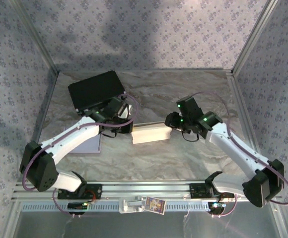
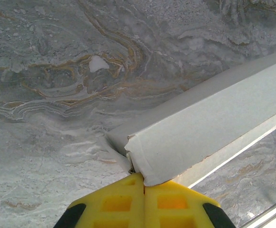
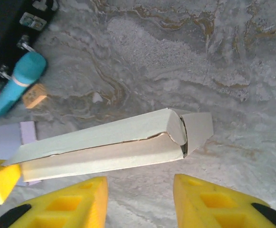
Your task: Fold the paper box
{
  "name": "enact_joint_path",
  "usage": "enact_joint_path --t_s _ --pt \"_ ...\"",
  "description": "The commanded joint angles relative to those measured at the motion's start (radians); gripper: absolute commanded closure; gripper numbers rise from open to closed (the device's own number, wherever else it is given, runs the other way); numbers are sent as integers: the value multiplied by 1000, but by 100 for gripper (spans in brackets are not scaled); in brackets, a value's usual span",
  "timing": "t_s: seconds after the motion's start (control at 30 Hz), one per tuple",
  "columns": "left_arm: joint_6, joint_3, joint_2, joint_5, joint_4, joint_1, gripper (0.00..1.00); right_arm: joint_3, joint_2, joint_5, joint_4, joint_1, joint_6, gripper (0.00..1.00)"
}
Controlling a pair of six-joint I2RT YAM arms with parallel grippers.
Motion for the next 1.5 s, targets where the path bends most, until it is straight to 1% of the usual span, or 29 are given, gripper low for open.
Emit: enact_joint_path --t_s 0.0,0.07,0.17,0.27,0.3,0.33,0.43,0.5,0.63,0.9,1.0,1.17,1.3,1.47 --pt "-10 -38 45 -7 -102 -18 100 4 -5 -23 -31 -18 251 53" --pt "-10 -36 47 -10 -102 -23 100 11 1 -42 -50 -27 320 51" --pt "-10 -32 47 -19 -105 -29 100 1 2 -55 -42 -40 413 38" --pt "-9 -30 48 -22 -107 -32 100 -40 4 -108 -18 -68 531 35" --pt "-8 -29 48 -23 -108 -32 100 -62 3 -119 15 -72 568 34" --pt "-7 -30 48 -22 -108 -33 100 -84 5 -132 51 -78 598 32" --pt "-7 -28 51 -25 -107 -33 100 -126 20 -170 115 -94 655 32" --pt "-7 -26 50 -24 -108 -35 100 -136 30 -177 118 -96 664 33" --pt "-5 -25 51 -23 -105 -37 100 -165 42 -177 181 -105 690 35" --pt "5 -18 45 -32 -109 -40 100 -161 55 -187 192 -117 686 44" --pt "7 -15 44 -36 -111 -41 100 -142 40 -168 198 -124 669 41" --pt "7 -11 51 -44 -112 -42 100 -45 29 -114 152 -121 585 37" --pt "7 -6 53 -47 -112 -42 100 -67 31 -118 169 -120 612 34" --pt "8 0 61 -47 -114 -43 100 -119 49 -159 197 -126 658 33"
